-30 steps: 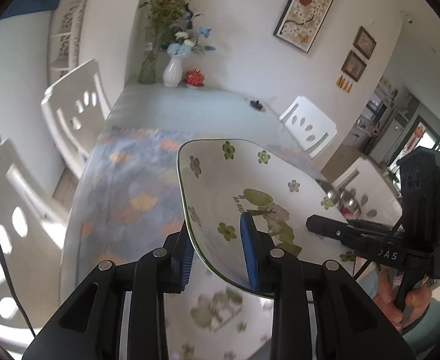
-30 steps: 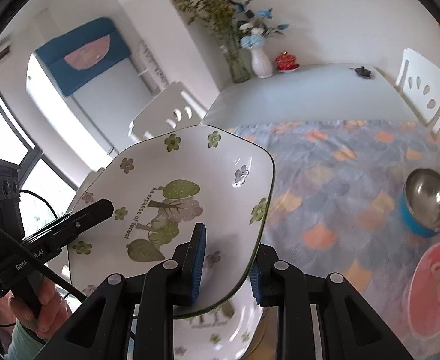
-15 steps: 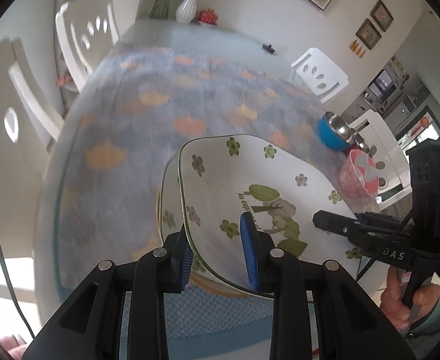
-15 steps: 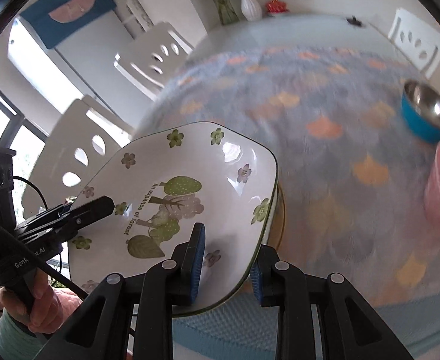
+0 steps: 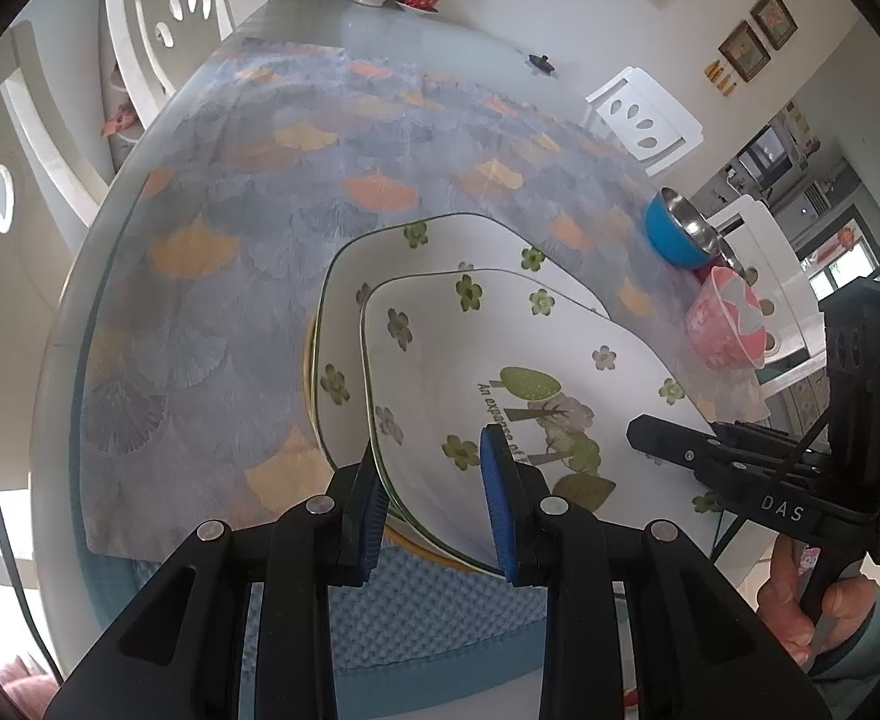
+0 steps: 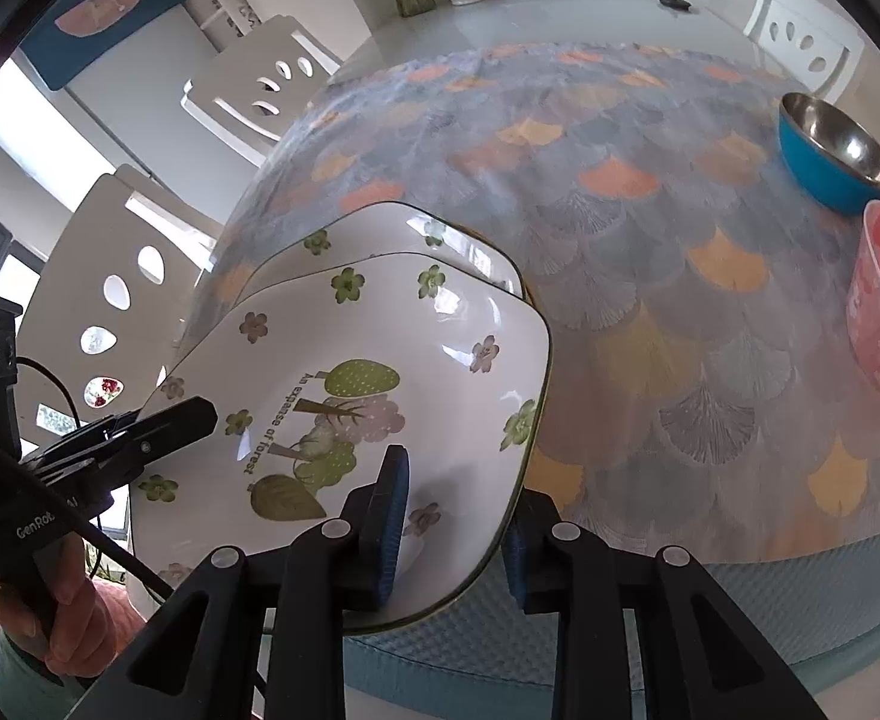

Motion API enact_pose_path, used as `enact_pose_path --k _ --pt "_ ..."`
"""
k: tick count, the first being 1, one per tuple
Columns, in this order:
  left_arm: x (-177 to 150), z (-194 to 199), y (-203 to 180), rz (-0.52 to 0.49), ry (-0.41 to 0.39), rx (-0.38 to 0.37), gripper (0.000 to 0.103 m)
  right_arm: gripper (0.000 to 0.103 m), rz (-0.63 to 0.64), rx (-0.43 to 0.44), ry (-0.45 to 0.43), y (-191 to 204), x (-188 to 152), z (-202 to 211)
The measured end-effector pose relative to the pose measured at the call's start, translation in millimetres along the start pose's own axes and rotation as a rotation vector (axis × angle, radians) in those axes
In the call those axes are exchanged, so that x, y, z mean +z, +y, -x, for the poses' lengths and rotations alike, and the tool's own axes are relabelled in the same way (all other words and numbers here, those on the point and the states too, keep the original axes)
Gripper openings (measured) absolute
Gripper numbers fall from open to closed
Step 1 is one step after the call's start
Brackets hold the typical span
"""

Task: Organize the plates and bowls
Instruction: 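Lift the second forest plate and lower it onto the plate stack, then open both grippers and move toward the pink My Melody bowl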

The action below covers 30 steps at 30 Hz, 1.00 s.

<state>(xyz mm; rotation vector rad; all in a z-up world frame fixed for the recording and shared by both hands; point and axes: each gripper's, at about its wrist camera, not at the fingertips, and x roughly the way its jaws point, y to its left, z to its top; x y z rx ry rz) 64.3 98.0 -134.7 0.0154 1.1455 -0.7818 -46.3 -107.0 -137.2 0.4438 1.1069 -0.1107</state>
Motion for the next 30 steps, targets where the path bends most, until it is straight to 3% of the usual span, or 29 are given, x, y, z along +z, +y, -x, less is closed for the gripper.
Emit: enact_pose_path --k 15,20,30 --pt "1 11 11 0.025 -0.022 0.063 0.026 0.027 0.001 -0.05 0.015 8 -2 -3" --pt "4 19 18 0.075 -0.058 0.036 0.026 0.027 0.004 -0.048 0.008 9 -1 -1" --pt "7 24 0 0.042 -0.071 0.019 0.026 0.027 0.026 -0.046 0.016 10 -13 7"
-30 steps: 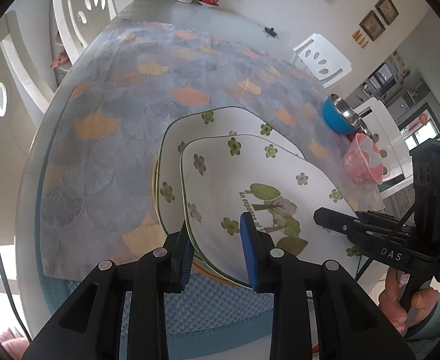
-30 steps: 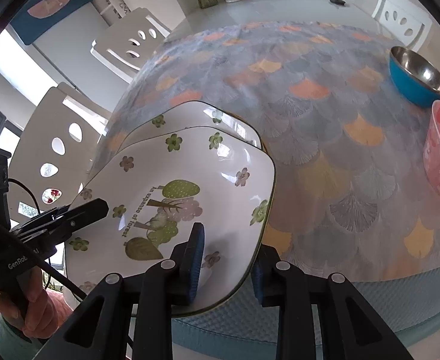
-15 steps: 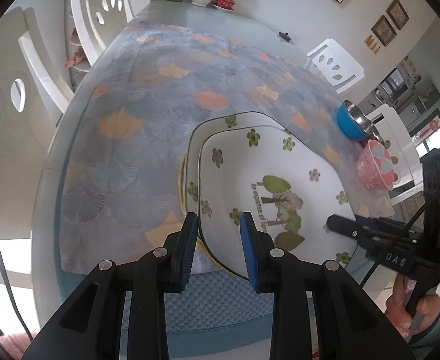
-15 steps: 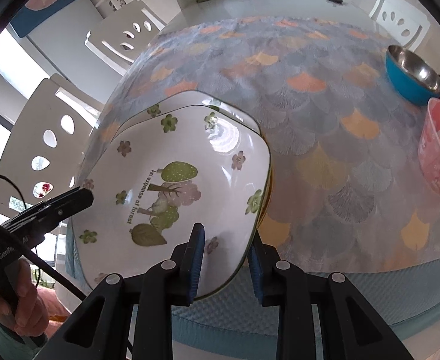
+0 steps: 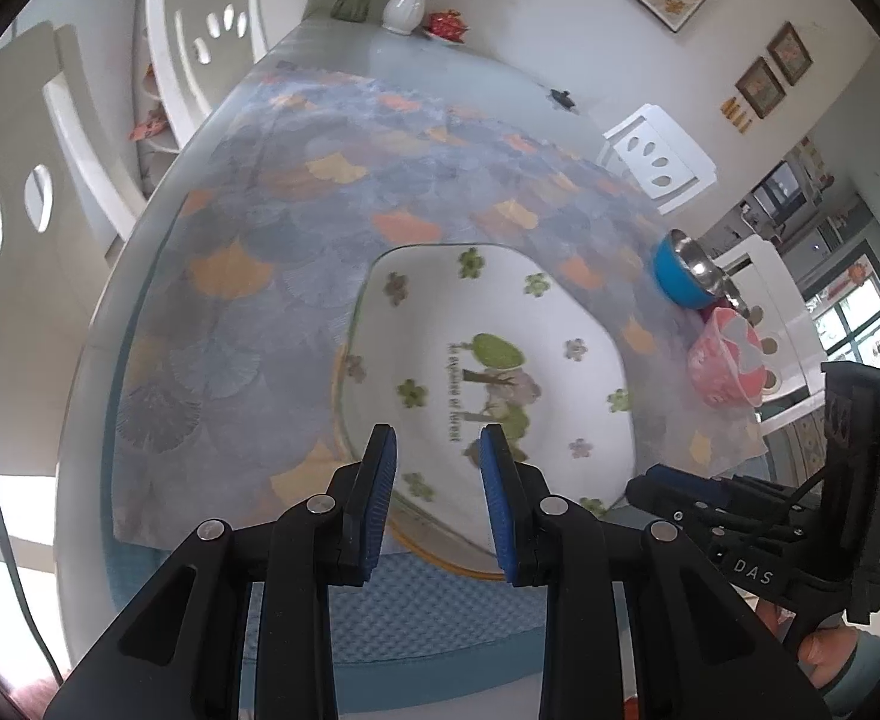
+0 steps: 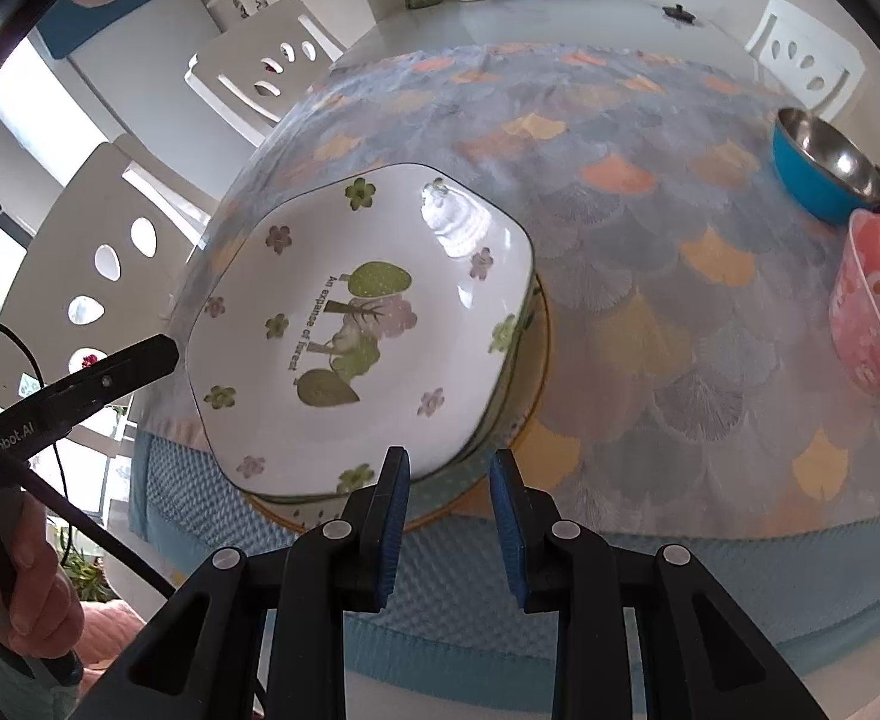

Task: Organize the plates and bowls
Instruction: 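Open both grippers and move toward the pink My Melody bowl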

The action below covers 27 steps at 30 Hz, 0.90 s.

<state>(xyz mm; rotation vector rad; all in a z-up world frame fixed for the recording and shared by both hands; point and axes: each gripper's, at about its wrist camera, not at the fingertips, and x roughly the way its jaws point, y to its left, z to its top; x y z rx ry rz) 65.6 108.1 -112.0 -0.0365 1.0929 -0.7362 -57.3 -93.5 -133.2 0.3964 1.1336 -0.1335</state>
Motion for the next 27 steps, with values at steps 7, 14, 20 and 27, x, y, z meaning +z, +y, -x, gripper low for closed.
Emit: enact_pose_path --k 7,14,20,27 --pt "16 12 -43 -0.1 -0.056 -0.013 0.026 0.027 -0.02 -0.017 -0.072 -22 0 34" --pt "42 22 -116 -0.192 -0.116 -0.028 0.032 0.036 -0.076 -0.042 -0.216 -81 24 92" --pt "58 -2 -179 -0.148 -0.127 -0.047 0.078 0.053 -0.121 -0.065 -0.315 -164 36 140" --pt "56 -62 -262 -0.137 -0.076 -0.075 0.077 0.064 -0.219 -0.112 -0.309 -280 34 156"
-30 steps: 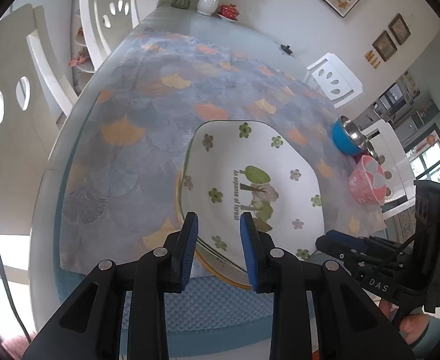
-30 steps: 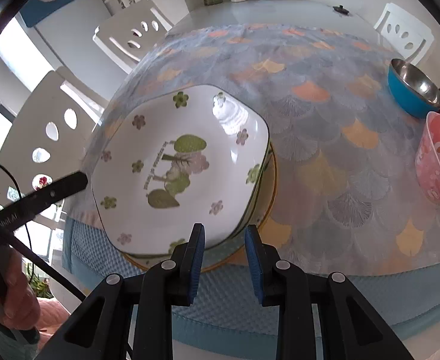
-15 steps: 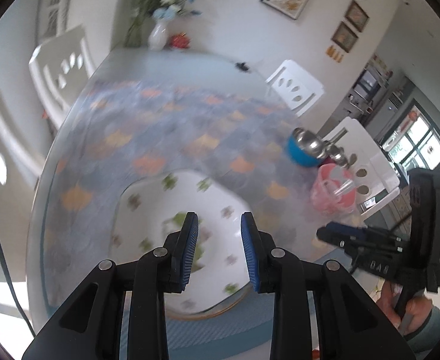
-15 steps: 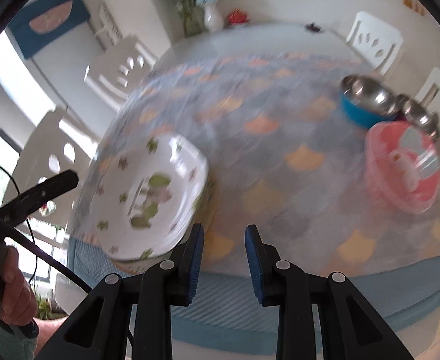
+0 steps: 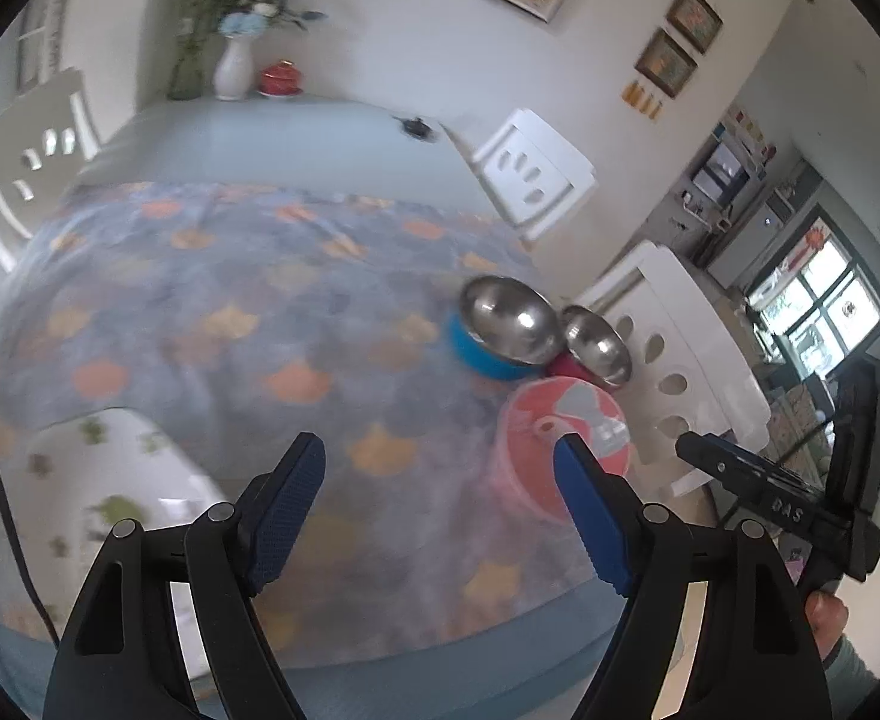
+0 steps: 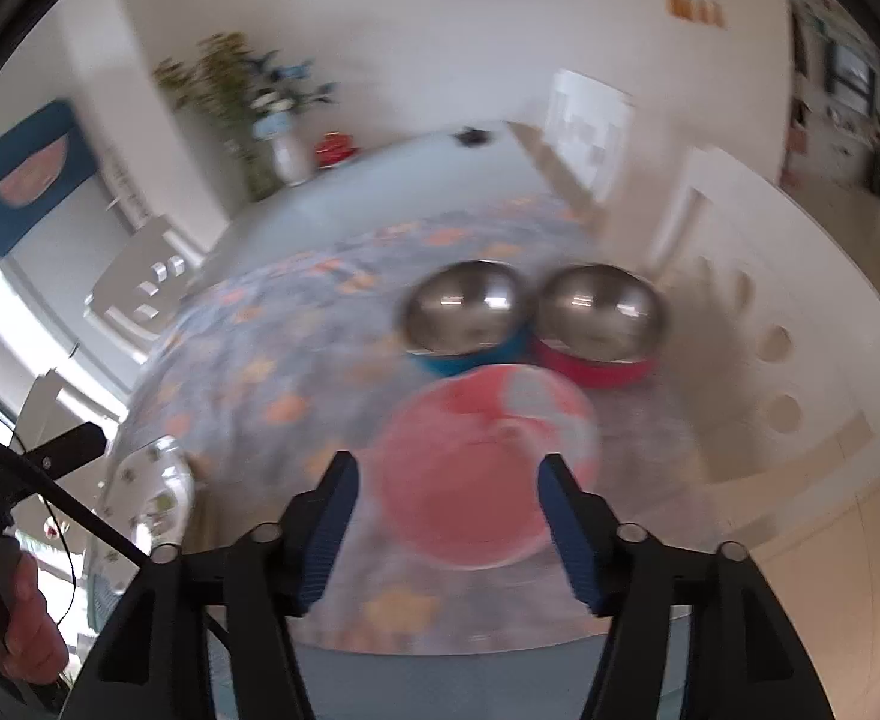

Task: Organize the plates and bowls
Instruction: 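Open both grippers and move toward the pink My Melody bowl, then close both grippers on the pink bowl rim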

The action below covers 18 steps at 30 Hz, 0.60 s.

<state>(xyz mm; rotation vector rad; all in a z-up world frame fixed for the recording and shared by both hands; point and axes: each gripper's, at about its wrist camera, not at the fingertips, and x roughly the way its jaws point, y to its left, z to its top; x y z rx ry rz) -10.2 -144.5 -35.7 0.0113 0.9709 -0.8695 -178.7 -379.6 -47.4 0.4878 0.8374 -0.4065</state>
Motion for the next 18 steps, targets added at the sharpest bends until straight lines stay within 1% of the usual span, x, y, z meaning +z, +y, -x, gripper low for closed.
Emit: enact_pose_path --k 2,4,7,8,9,11,16,17,18 --pt "-4 -24 -16 0.014 0.03 -0.021 0.077 0.068 -0.033 -0.005 0.045 -27 4 -14" --pt "-10 -50 -26 0.048 0.073 -0.044 0.077 0.069 -0.043 0.007 0.094 -43 5 -29" --pt "-19 -90 -35 0.09 0.14 -0.033 0.075 0.069 -0.08 0.029 0.161 -64 4 -53" --pt "-23 -107 -37 0.101 0.174 -0.027 0.071 0.069 -0.089 0.049 0.191 -69 4 -65" --pt "-26 -115 -38 0.107 0.19 -0.028 0.063 0.069 -0.09 0.053 0.207 -71 4 -72" --pt "-34 -136 -40 0.134 0.242 -0.031 0.058 0.069 -0.081 0.054 0.228 -73 3 -86" --pt "-43 -152 -47 0.132 0.256 0.008 0.048 0.068 -0.051 0.038 0.233 -72 3 -105" --pt "-45 -155 -49 0.13 0.257 0.014 0.045 0.062 -0.04 0.032 0.229 -71 3 -107" --pt "-45 -156 -50 0.129 0.258 0.016 0.043 0.059 -0.032 0.024 0.229 -69 3 -109"
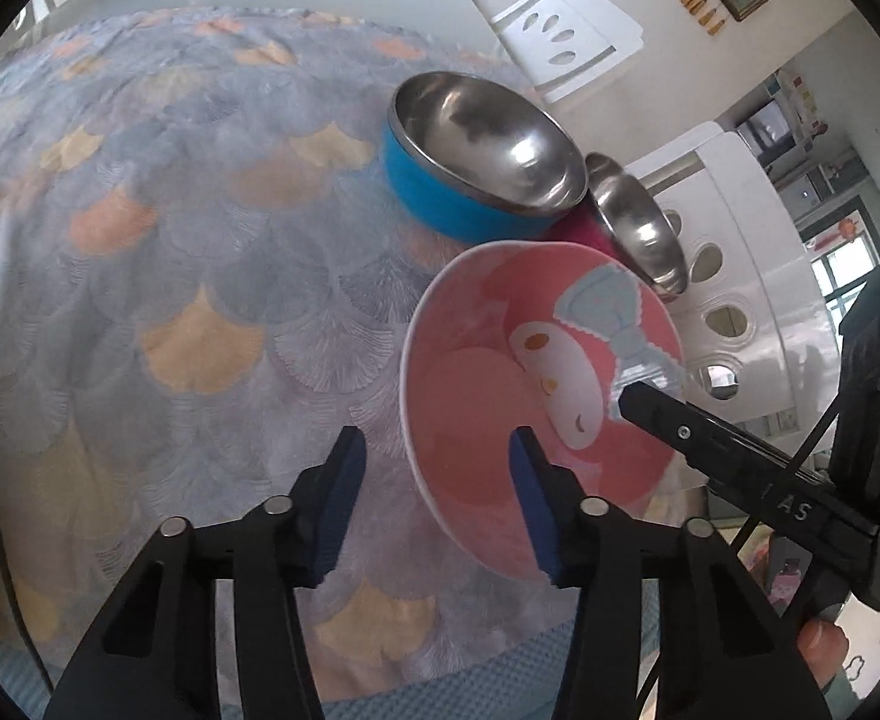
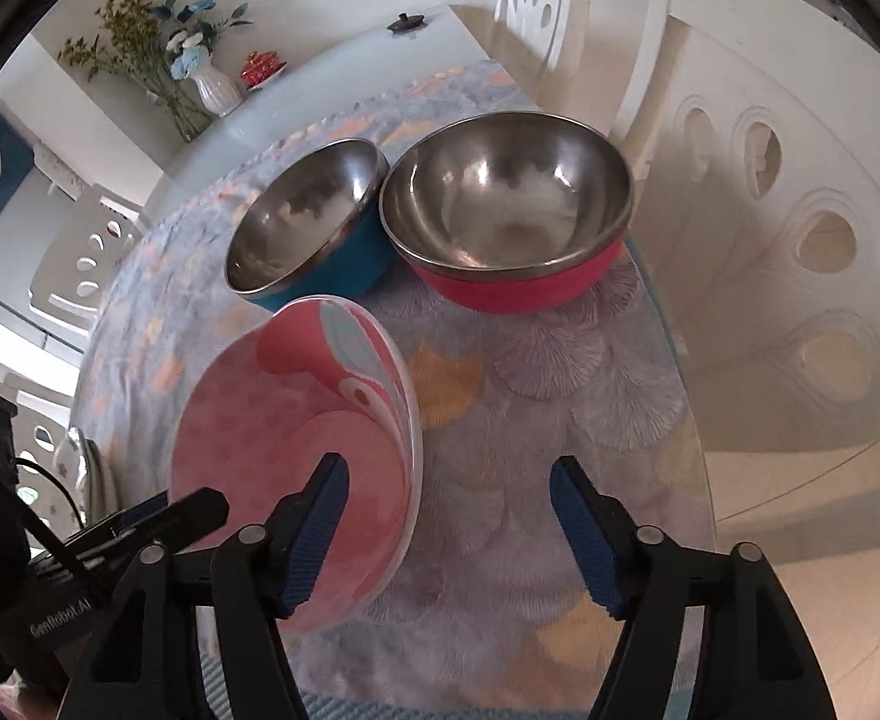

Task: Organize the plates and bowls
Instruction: 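Close both grippers on the pink bowl rim, then lift the pink bowl and carry it toward the plate stack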

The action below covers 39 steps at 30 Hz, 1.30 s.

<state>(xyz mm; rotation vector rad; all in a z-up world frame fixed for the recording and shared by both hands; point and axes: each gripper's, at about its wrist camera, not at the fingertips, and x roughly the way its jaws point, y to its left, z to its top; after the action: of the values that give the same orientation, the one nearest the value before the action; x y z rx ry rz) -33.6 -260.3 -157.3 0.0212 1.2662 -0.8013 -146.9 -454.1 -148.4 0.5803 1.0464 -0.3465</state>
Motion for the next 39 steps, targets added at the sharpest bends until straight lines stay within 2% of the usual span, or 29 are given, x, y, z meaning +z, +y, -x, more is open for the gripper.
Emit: enact_pose_path --k 2,4,5,8,9,11,14,18,25,29,32,34,39 --pt "0 -3 -1 0.003 0.003 0.005 0.041 0.052 0.007 0.002 0.002 1 0 -4" --pt "-1 -7 0 0.009 0.006 0.004 0.032 0.045 0.015 0.001 -0.002 2 0 -6" --pt "-2 -10 0 0.011 0.012 0.004 0.024 0.039 0.024 -0.006 -0.002 3 -1 -8" --pt "-1 -14 1 0.012 0.017 0.021 0.015 0.022 0.046 -0.001 0.004 6 -4 -11" --pt "0 -15 2 0.014 0.018 0.017 0.015 0.021 0.055 -0.001 -0.002 7 -6 -11" --pt "-1 -13 4 0.022 0.014 0.004 0.014 0.009 0.074 0.007 -0.019 12 -9 -9" --pt "-4 -10 4 0.011 0.004 0.015 0.014 0.008 0.091 -0.019 -0.035 18 -12 -7" --pt "-9 4 4 0.008 -0.008 -0.002 0.014 0.009 0.09 -0.001 -0.063 21 -17 5" --pt "-6 73 2 -0.025 -0.102 0.059 0.014 0.009 0.13 0.052 -0.136 60 -15 45" --pt "14 110 14 -0.042 -0.141 0.122 0.014 0.01 0.144 0.109 -0.163 96 1 58" --pt "35 123 27 -0.068 -0.155 0.163 0.014 0.01 0.154 0.122 -0.183 127 16 57" --pt "51 124 41 -0.076 -0.155 0.172 0.014 0.011 0.162 0.114 -0.189 144 26 53" --pt "88 110 79 -0.08 -0.096 0.198 0.014 0.012 0.185 0.063 -0.164 192 58 24"
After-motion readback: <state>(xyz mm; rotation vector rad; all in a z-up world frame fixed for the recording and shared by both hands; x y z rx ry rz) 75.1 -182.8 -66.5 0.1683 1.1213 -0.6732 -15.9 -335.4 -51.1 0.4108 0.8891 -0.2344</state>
